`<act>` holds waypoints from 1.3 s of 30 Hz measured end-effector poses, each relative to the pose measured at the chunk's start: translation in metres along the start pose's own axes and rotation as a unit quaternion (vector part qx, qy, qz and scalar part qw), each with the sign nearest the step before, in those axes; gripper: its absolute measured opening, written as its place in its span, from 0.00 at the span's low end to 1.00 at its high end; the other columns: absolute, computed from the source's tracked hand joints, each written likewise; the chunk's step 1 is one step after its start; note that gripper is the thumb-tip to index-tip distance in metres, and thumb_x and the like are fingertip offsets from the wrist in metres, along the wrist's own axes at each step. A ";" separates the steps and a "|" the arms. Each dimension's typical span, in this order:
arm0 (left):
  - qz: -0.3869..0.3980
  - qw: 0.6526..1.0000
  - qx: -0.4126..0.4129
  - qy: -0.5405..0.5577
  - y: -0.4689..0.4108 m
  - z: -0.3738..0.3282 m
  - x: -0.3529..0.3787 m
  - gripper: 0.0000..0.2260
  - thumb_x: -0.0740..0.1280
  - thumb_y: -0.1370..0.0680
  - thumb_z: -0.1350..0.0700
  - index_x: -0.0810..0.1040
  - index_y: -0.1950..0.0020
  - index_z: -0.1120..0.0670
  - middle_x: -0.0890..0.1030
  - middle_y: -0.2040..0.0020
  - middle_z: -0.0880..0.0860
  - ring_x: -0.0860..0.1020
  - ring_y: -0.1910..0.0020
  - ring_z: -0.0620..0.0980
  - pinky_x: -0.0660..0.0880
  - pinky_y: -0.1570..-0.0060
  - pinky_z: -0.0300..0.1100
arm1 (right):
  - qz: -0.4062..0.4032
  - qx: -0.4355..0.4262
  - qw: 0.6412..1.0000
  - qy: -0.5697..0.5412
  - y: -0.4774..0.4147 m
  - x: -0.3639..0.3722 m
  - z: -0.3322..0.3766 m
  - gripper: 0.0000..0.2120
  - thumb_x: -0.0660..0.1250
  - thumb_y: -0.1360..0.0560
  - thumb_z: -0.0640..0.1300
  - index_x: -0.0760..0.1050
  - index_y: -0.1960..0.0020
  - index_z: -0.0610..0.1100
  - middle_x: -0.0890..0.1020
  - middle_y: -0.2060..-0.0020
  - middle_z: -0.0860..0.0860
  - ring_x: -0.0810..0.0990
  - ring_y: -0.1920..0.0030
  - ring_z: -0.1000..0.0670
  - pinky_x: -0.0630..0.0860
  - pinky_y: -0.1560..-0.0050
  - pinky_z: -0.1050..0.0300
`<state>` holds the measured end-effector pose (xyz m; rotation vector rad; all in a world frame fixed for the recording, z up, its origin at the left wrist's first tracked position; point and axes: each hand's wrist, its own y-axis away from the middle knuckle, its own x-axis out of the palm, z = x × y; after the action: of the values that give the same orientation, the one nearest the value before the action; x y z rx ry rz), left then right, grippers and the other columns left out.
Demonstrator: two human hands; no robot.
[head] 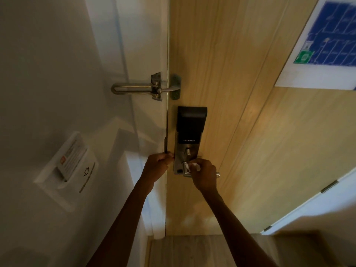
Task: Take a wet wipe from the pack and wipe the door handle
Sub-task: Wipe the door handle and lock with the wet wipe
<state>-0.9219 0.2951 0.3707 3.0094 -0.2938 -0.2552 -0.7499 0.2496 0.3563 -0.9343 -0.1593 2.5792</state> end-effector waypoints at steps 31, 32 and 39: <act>0.003 0.999 -0.025 0.044 0.005 0.006 0.005 0.11 0.67 0.21 0.49 0.85 0.61 0.42 0.81 0.53 0.60 0.79 0.50 0.54 0.74 0.47 0.48 | 0.165 -0.105 0.976 0.101 -0.016 -0.057 -0.034 0.11 0.60 0.22 0.51 0.79 0.56 0.48 0.82 0.56 0.51 0.80 0.57 0.52 0.72 0.56 0.59; -0.002 0.999 -0.024 0.041 0.006 0.006 0.006 0.10 0.67 0.21 0.48 0.85 0.59 0.44 0.81 0.53 0.63 0.79 0.50 0.55 0.74 0.47 0.48 | 0.169 -0.093 0.975 0.111 -0.020 -0.070 -0.042 0.10 0.61 0.21 0.50 0.79 0.56 0.48 0.82 0.56 0.52 0.80 0.56 0.52 0.71 0.55 0.60; -0.007 0.998 -0.028 0.050 0.011 0.011 0.009 0.12 0.67 0.21 0.46 0.81 0.57 0.52 0.79 0.56 0.58 0.77 0.54 0.54 0.71 0.51 0.47 | 0.078 0.044 0.995 0.033 0.002 -0.090 -0.058 0.11 0.65 0.23 0.46 0.79 0.63 0.53 0.84 0.67 0.55 0.81 0.63 0.59 0.73 0.58 0.63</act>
<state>-0.9170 0.2811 0.3594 2.9573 -0.2527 -0.1121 -0.6510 0.2103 0.3641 -1.0341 0.0460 2.6679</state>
